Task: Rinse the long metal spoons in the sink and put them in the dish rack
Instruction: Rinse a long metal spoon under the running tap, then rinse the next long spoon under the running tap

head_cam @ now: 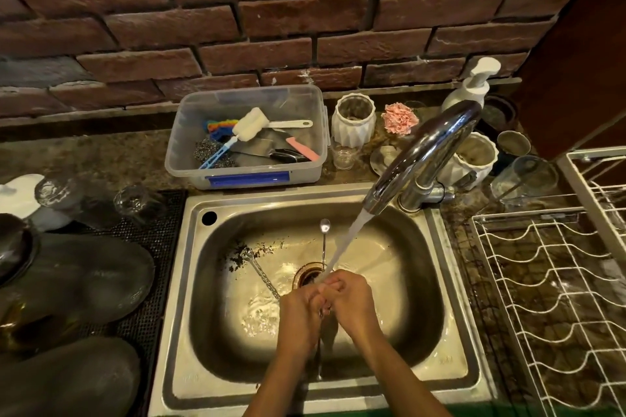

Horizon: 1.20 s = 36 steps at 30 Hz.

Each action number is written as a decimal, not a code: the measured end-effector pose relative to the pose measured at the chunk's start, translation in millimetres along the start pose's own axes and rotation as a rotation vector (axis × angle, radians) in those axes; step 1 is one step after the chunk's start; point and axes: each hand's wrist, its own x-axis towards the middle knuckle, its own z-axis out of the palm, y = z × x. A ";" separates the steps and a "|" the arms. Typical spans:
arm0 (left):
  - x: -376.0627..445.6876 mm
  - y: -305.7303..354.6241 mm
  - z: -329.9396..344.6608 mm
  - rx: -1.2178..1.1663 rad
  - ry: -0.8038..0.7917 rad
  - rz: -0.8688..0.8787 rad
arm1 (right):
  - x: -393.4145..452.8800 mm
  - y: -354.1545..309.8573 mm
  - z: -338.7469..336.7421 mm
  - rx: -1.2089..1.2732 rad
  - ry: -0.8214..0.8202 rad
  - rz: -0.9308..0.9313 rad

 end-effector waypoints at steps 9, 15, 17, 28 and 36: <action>40.4 -42.9 -11.3 -0.217 0.054 -0.407 | 45.7 31.7 3.4 -0.071 0.138 0.097; 57.9 -87.4 -31.8 0.087 0.419 -0.538 | 74.2 58.2 5.0 -0.165 0.277 0.193; 66.3 -93.0 -34.9 0.140 0.447 -0.554 | 79.0 64.3 5.7 -0.179 0.287 0.190; 96.2 -93.5 -32.8 0.160 0.507 -0.621 | 88.8 79.5 -7.4 -0.389 0.224 0.151; 93.6 -98.9 -44.4 -0.044 0.516 -0.664 | 78.7 78.6 -12.3 -0.350 0.248 0.153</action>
